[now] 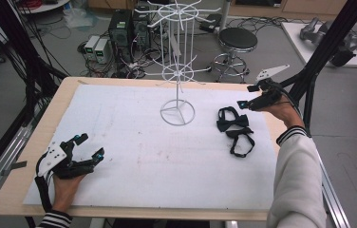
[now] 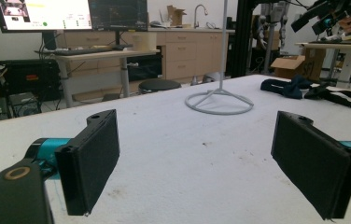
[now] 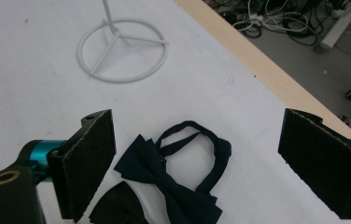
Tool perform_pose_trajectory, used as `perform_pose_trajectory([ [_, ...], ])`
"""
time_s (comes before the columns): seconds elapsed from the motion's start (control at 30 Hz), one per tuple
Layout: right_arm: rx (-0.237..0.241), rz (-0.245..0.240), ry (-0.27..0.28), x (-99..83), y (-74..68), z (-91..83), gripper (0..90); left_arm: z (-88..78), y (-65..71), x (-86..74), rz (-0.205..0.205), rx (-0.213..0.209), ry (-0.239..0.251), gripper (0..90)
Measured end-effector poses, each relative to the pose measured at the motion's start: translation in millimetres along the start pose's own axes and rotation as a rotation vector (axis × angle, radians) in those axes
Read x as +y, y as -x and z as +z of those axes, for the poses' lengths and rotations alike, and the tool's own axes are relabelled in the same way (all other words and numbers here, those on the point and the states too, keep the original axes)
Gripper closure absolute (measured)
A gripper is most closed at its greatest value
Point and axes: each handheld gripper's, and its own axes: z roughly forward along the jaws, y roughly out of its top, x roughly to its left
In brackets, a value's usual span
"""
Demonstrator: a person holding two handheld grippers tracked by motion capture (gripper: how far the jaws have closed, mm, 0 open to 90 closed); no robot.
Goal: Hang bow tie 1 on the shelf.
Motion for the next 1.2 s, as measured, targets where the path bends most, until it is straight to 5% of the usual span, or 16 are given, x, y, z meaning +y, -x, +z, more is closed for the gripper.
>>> perform_pose_trajectory([
  [0.97, 0.069, -0.151, -0.314, -8.3, -14.8, 60.0, 11.0, 0.4, 0.1, 0.1, -0.002, -0.001, -0.001, 15.8],
  [1.0, 0.075, -0.172, -0.346, -9.2, -16.2, 63.0, 16.5, 0.5, 0.2, 0.0, -0.001, 0.000, 0.000, 15.8],
  [1.2, 0.091, -0.188, -0.390, -11.3, -18.5, 69.5, 17.7, 0.5, 0.3, 0.0, 0.000, 0.001, 0.000, 15.8],
])
